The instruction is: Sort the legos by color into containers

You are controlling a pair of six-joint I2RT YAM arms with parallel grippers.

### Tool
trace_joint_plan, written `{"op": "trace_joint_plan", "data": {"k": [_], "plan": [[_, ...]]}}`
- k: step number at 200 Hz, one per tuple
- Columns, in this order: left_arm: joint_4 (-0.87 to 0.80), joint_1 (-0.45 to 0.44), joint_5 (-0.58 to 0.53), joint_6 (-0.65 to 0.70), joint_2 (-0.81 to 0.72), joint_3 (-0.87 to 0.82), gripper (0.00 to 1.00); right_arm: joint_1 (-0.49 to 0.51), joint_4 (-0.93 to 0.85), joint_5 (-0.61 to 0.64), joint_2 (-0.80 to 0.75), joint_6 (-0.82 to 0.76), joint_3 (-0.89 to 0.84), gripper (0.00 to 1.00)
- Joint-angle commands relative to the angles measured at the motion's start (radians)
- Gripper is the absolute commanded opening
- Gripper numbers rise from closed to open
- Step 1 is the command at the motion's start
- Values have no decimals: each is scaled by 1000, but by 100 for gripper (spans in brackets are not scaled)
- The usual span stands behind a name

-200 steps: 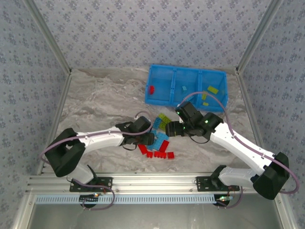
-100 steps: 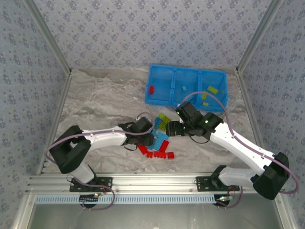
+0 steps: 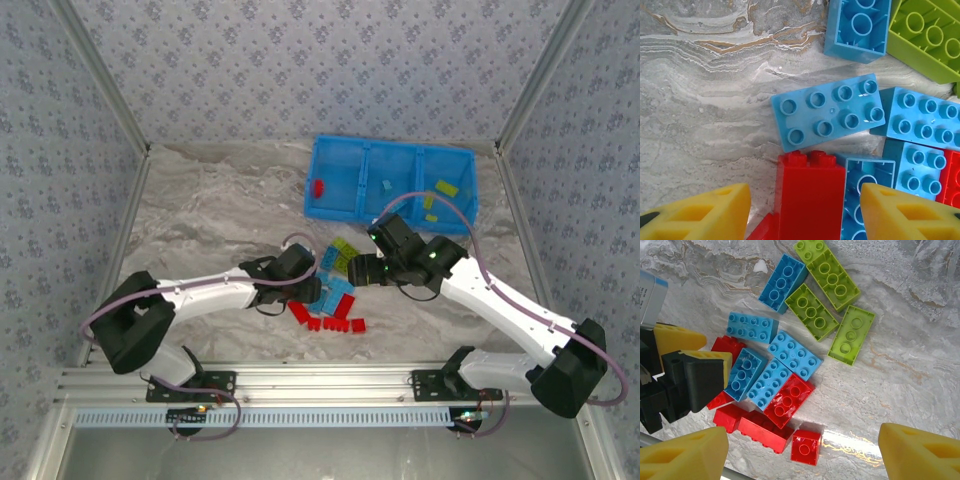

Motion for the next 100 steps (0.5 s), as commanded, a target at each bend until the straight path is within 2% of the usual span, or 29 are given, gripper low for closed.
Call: {"op": "trace_joint_plan", "data": {"k": [1,38,77,100], "plan": [[-8,5,-7,4,47,15,57,9,-34,20,4,13,37,81],[-10,4,-15,-1,72,20,41,12,-43,26,-1,17,39,81],[-13,5,-35,-2,46,8,36,16,-44,32,-2,17,41,81],[-14,5,-30,-3,21,6,26,20,-47,30,-2,19,50,81]]}}
